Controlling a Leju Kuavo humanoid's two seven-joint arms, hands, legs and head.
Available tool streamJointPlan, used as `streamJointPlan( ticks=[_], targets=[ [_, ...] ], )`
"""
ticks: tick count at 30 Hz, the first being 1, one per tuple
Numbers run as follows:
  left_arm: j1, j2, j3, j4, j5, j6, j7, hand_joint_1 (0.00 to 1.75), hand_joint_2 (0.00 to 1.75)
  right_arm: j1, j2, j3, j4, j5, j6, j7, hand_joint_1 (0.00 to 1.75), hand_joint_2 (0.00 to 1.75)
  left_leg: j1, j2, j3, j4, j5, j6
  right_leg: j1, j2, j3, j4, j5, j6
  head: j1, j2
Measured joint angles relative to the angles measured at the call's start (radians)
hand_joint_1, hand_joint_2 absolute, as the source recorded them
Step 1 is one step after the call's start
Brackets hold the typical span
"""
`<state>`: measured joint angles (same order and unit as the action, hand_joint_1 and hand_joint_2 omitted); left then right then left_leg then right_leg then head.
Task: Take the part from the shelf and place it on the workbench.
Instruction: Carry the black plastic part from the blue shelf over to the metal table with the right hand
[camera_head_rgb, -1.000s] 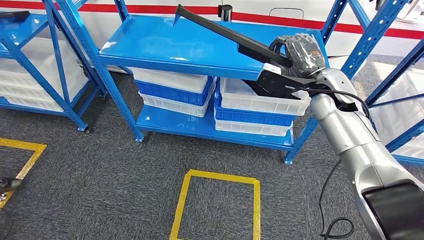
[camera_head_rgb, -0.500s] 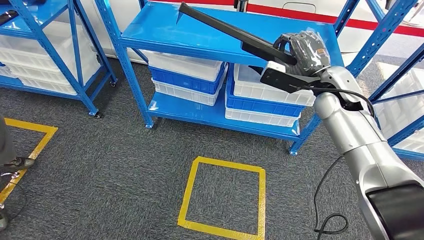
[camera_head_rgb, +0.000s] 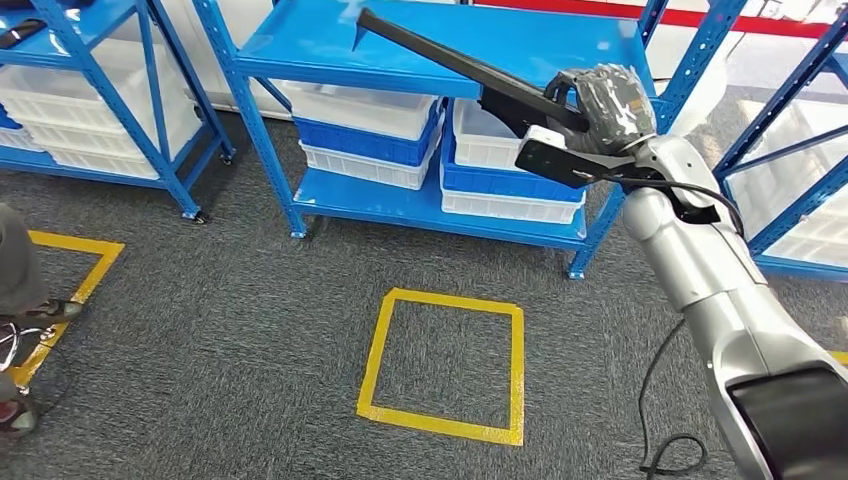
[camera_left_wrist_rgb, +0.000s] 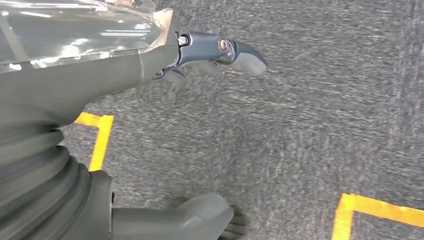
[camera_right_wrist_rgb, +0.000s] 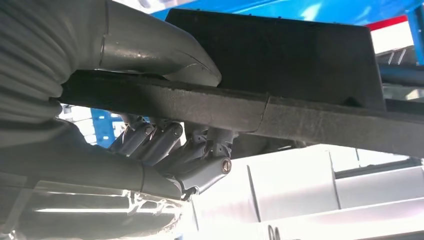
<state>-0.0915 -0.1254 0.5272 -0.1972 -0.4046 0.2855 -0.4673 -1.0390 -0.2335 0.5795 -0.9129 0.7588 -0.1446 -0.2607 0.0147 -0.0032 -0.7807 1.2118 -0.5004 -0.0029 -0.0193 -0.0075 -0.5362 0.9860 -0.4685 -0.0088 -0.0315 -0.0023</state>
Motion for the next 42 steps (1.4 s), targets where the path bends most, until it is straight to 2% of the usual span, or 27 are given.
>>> streamJointPlan(
  ticks=[1,2,3,5,7,8,10,11,12,14,16,17,19,21,23,24,26,28,30,31,32,33,34,36,38,40,42],
  targets=[
    [0.0,0.001,0.0,0.0,-0.001,0.0,0.0,0.0,1.75,0.0,0.0,0.0,0.0,0.0,0.0,0.0,1.75,1.75,0.004,0.0,-0.003,0.057,-0.014,-0.006,0.0,0.0,-0.014,0.001,0.012,0.002,0.0,0.0],
    [0.0,0.002,0.0,0.0,-0.001,0.0,0.0,0.0,1.75,0.001,0.001,0.0,0.0,0.001,0.0,0.001,1.75,1.75,0.009,0.0,0.007,0.089,-0.006,-0.012,0.0,0.0,-0.028,0.002,0.022,0.005,-0.001,0.0],
    [-0.001,0.002,0.0,0.0,-0.002,0.0,0.0,0.0,1.75,0.002,0.001,0.0,0.0,0.001,0.0,0.001,1.75,1.75,0.014,0.001,0.031,0.085,0.017,-0.017,-0.002,0.0,-0.042,0.005,0.031,0.01,0.0,0.0],
    [-0.003,0.003,0.0,-0.001,-0.002,0.0,0.0,0.0,1.75,0.002,0.001,-0.003,-0.001,0.001,0.0,0.001,1.75,1.75,0.022,0.0,0.124,-0.017,0.046,-0.023,-0.005,0.0,-0.066,0.014,0.045,0.021,-0.001,0.0],
    [-0.006,0.003,0.0,-0.002,-0.003,0.0,0.0,0.0,1.75,0.001,0.0,-0.007,-0.003,0.001,-0.001,0.002,1.75,1.75,0.019,-0.004,0.204,-0.139,0.028,-0.019,-0.005,-0.001,-0.084,0.021,0.058,0.037,0.0,0.0],
    [-0.008,0.003,0.0,-0.003,-0.003,0.0,0.0,0.0,1.75,0.001,0.0,-0.008,-0.004,0.001,-0.001,0.002,1.75,1.75,0.014,-0.006,0.219,-0.17,0.017,-0.014,-0.004,-0.002,-0.091,0.021,0.065,0.046,0.001,0.0],
    [-0.009,0.003,0.0,-0.003,-0.004,-0.001,0.002,0.0,1.75,0.005,-0.003,-0.009,-0.004,0.002,0.0,0.003,1.75,1.75,0.007,-0.006,0.215,-0.19,0.025,0.007,-0.003,-0.001,-0.101,0.02,0.078,0.065,0.001,0.0],
    [-0.009,0.002,0.0,-0.003,-0.004,-0.001,0.003,0.0,1.75,0.009,-0.005,-0.009,-0.004,0.003,0.0,0.004,1.75,1.75,0.006,-0.005,0.21,-0.197,0.037,0.02,-0.003,0.002,-0.111,0.027,0.07,0.068,0.002,0.0],
    [-0.009,0.002,0.0,-0.004,-0.004,-0.001,0.005,0.0,1.75,0.013,-0.008,-0.009,-0.005,0.004,0.0,0.004,1.75,1.75,0.005,-0.002,0.204,-0.204,0.05,0.035,-0.003,0.004,-0.124,0.049,0.048,0.068,0.004,0.0],
    [-0.01,0.002,0.0,-0.004,-0.004,-0.001,0.006,0.0,1.75,0.017,-0.013,-0.01,-0.006,0.006,0.001,0.006,1.75,1.75,0.003,0.001,0.185,-0.211,0.073,0.053,-0.001,0.009,-0.159,0.149,-0.032,0.058,0.009,0.0],
    [-0.01,0.002,0.0,-0.004,-0.004,-0.001,0.006,0.0,1.75,0.019,-0.014,-0.009,-0.006,0.008,0.002,0.007,1.75,1.75,0.0,0.003,0.161,-0.21,0.092,0.057,-0.001,0.009,-0.182,0.269,-0.091,0.058,0.012,0.0],
    [-0.01,0.002,0.0,-0.004,-0.004,-0.001,0.006,0.0,1.75,0.021,-0.014,-0.009,-0.006,0.009,0.003,0.007,1.75,1.75,0.0,0.005,0.149,-0.21,0.101,0.056,-0.002,0.009,-0.178,0.297,-0.092,0.065,0.012,0.0],
    [-0.01,0.001,0.0,-0.004,-0.005,-0.002,0.006,0.0,1.75,0.025,-0.014,-0.009,-0.007,0.012,0.004,0.007,1.75,1.75,0.002,0.007,0.125,-0.208,0.12,0.05,-0.008,0.008,-0.123,0.259,-0.056,0.086,0.012,0.0],
    [-0.01,0.0,0.0,-0.005,-0.006,-0.002,0.006,0.0,1.75,0.025,-0.014,-0.012,-0.013,0.012,0.005,0.008,1.75,1.75,0.003,0.007,0.104,-0.204,0.138,0.039,-0.011,0.008,-0.028,0.127,-0.033,0.095,0.013,0.0],
    [-0.01,0.0,0.0,-0.005,-0.006,-0.002,0.007,0.0,1.75,0.026,-0.014,-0.017,-0.021,0.013,0.007,0.008,1.75,1.75,0.0,0.007,0.09,-0.204,0.157,0.026,-0.003,0.012,0.028,0.03,-0.042,0.083,0.013,0.0],
    [-0.01,0.0,0.0,-0.005,-0.006,-0.002,0.007,0.0,1.75,0.027,-0.014,-0.018,-0.024,0.014,0.009,0.008,1.75,1.75,-0.002,0.006,0.085,-0.206,0.168,0.02,0.002,0.013,0.033,0.014,-0.045,0.075,0.013,0.0],
    [-0.008,0.0,0.0,-0.005,-0.006,-0.002,0.007,0.0,1.75,0.03,-0.013,-0.019,-0.025,0.017,0.014,0.008,1.75,1.75,-0.001,0.003,0.075,-0.205,0.17,0.011,-0.004,0.011,0.015,0.017,-0.032,0.055,0.012,0.0],
    [-0.006,0.001,0.0,-0.005,-0.006,-0.002,0.007,0.0,1.75,0.032,-0.012,-0.021,-0.025,0.019,0.016,0.009,1.75,1.75,0.002,0.002,0.055,-0.152,0.101,0.002,-0.012,0.007,-0.003,0.019,-0.014,0.032,0.008,0.0],
    [-0.006,0.0,0.0,-0.005,-0.006,-0.001,0.006,0.0,1.75,0.031,-0.012,-0.024,-0.025,0.021,0.017,0.009,1.75,1.75,0.005,0.002,0.03,-0.027,-0.006,-0.003,-0.007,0.005,-0.022,0.024,0.004,0.014,0.006,0.0],
    [-0.007,0.0,0.0,-0.005,-0.006,-0.002,0.006,0.0,1.75,0.03,-0.011,-0.025,-0.026,0.022,0.017,0.009,1.75,1.75,0.005,0.002,0.022,0.038,-0.036,-0.004,-0.003,0.004,-0.034,0.026,0.013,0.009,0.006,0.0],
    [-0.008,0.0,0.0,-0.005,-0.006,-0.002,0.006,0.0,1.75,0.03,-0.011,-0.025,-0.026,0.023,0.018,0.009,1.75,1.75,0.005,0.002,0.023,0.084,-0.044,-0.004,0.0,0.004,-0.046,0.027,0.022,0.008,0.006,0.0],
    [-0.009,0.0,0.0,-0.005,-0.007,-0.002,0.006,0.0,1.75,0.029,-0.011,-0.026,-0.026,0.023,0.018,0.009,1.75,1.75,0.005,0.002,0.038,0.101,-0.029,-0.002,0.003,0.004,-0.058,0.029,0.031,0.008,0.006,0.0],
    [-0.01,0.0,0.0,-0.005,-0.007,-0.003,0.007,0.0,1.75,0.029,-0.012,-0.027,-0.026,0.023,0.018,0.009,1.75,1.75,0.005,0.001,0.068,0.082,-0.003,0.002,0.005,0.004,-0.07,0.031,0.04,0.009,0.006,0.0],
    [-0.014,0.001,0.0,-0.006,-0.009,-0.004,0.008,0.0,1.75,0.025,-0.014,-0.032,-0.026,0.023,0.018,0.009,1.75,1.75,0.003,-0.001,0.164,-0.031,0.021,0.012,0.009,0.005,-0.089,0.035,0.055,0.016,0.006,0.0],
    [-0.019,0.002,0.0,-0.007,-0.01,-0.005,0.008,0.0,1.75,0.018,-0.017,-0.035,-0.027,0.023,0.018,0.01,1.75,1.75,-0.003,-0.005,0.237,-0.144,0.001,0.022,0.01,0.004,-0.101,0.036,0.071,0.027,0.007,0.0],
    [-0.02,0.002,0.0,-0.007,-0.011,-0.006,0.009,0.0,1.75,0.014,-0.019,-0.036,-0.027,0.023,0.019,0.01,1.75,1.75,-0.011,-0.006,0.244,-0.183,-0.002,0.032,0.01,0.004,-0.111,0.031,0.092,0.043,0.008,0.0],
    [-0.02,0.001,0.0,-0.007,-0.012,-0.006,0.009,0.0,1.75,0.017,-0.022,-0.036,-0.026,0.024,0.02,0.01,1.75,1.75,-0.011,-0.001,0.228,-0.193,0.022,0.047,0.01,0.006,-0.128,0.042,0.081,0.05,0.008,0.0]
  ],
)
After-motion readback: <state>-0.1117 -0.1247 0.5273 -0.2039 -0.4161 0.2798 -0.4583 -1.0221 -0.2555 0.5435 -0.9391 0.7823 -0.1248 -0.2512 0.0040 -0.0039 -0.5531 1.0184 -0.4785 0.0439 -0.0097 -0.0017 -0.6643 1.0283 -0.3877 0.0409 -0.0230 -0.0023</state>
